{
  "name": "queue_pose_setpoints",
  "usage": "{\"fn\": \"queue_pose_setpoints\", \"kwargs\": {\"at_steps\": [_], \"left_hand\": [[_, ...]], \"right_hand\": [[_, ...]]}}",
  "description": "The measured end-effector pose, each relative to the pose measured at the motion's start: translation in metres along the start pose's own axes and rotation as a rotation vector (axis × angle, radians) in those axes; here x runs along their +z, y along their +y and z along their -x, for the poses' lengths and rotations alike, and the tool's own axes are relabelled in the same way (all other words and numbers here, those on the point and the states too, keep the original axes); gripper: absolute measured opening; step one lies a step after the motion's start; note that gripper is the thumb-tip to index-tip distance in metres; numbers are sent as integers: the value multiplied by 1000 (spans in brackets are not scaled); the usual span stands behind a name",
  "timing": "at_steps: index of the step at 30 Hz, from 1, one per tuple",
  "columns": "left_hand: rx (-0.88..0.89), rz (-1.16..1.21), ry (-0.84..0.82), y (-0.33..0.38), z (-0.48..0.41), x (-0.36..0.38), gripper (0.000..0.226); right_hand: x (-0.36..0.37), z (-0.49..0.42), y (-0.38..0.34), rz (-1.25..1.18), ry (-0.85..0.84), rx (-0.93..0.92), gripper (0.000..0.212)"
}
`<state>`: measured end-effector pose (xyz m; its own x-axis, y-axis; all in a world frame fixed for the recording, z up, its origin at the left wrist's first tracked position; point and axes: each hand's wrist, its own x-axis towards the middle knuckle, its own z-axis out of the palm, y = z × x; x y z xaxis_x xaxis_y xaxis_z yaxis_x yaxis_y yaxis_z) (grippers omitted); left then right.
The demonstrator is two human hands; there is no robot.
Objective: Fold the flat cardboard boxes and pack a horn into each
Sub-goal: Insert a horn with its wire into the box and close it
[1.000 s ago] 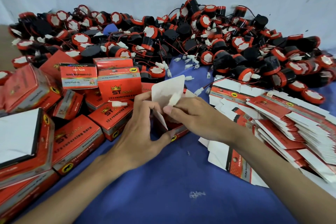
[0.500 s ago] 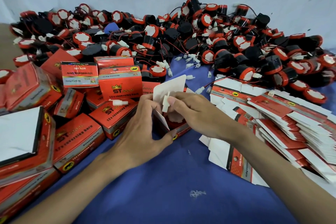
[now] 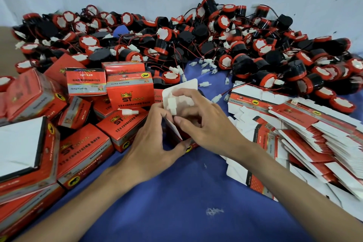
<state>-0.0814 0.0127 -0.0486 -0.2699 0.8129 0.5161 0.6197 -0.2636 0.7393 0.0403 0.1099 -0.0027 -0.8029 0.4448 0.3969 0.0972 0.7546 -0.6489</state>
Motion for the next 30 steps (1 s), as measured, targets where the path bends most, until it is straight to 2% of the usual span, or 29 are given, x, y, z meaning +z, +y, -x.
{"fn": "queue_pose_setpoints", "kwargs": {"at_steps": [6, 9, 11, 15, 20, 24, 27, 30], "left_hand": [[-16, 2, -35, 0, 0, -2, 47], [-38, 19, -41, -1, 1, -2, 45], [-47, 18, -52, -1, 1, -2, 46], [-43, 29, -47, 2, 1, -3, 45], [-65, 73, -26, 4, 0, -1, 47], [-113, 117, -2, 5, -1, -2, 50], [-120, 90, -15, 6, -2, -2, 50], [-99, 73, -7, 5, -2, -1, 49]], "right_hand": [[2, -1, -1, -101, 60, -31, 42], [-2, -2, 0, -204, 183, 22, 30], [-2, -3, 2, -221, 261, 47, 29], [0, -2, 4, -68, 235, -26, 12], [-3, 0, 8, 187, 215, -154, 7], [-2, 3, 4, 523, 76, -338, 13], [-13, 3, -1, 674, -85, -316, 18], [-22, 2, -10, 713, -291, -307, 19]]}}
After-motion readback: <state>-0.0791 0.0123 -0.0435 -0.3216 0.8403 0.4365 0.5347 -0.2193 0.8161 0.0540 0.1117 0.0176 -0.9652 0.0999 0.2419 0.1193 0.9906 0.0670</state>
